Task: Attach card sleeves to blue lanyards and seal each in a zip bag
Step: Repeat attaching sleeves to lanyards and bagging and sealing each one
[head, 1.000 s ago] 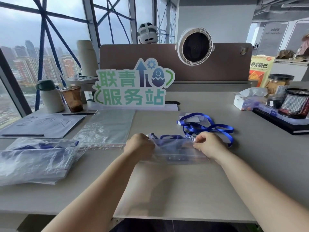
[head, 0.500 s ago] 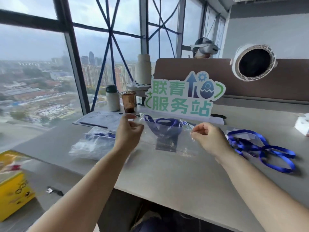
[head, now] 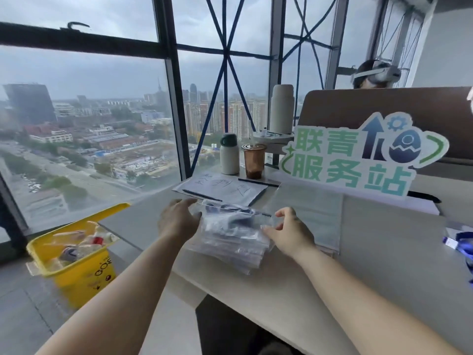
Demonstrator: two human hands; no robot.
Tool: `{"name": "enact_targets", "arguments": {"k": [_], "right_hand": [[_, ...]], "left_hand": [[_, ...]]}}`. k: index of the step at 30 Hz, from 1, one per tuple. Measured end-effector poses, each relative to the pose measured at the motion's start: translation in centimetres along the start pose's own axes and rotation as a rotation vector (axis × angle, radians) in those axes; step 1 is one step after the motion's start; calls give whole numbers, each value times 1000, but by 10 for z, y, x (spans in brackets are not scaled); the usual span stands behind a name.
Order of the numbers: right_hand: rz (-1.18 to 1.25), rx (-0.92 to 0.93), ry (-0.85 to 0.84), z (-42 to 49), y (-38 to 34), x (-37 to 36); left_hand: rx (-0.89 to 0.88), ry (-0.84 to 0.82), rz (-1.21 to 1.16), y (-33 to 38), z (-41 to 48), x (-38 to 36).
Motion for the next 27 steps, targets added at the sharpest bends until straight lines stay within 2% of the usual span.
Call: {"name": "enact_targets", "arguments": {"k": [4, 10, 13, 19, 23, 27], "right_hand": [[84, 23, 29, 5, 6, 13], [26, 41, 63, -4, 31, 57], [-84, 12, 51, -18, 56, 83], [-118, -91, 142, -60, 105, 147], [-160, -114, 221, -91, 131, 183], [-187, -93, 304, -115, 143, 208]], "left_hand": [[-6, 79, 3, 9, -7, 12], [-265, 152, -65, 89, -45, 24], [-405, 111, -99, 135, -73, 13], [-619, -42, -127, 205, -126, -35], [-667, -150, -122, 236, -149, -67], [-687, -186, -116, 256, -157, -85]]}}
Point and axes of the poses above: each hand's wrist, its own z-axis towards the middle knuckle, its own x-axis out of the back of the hand, y = z × x, the point moved 8 cm from there along z, towards the middle knuckle, and after that the axes turned 9 degrees about z, right-handed, at the moved point
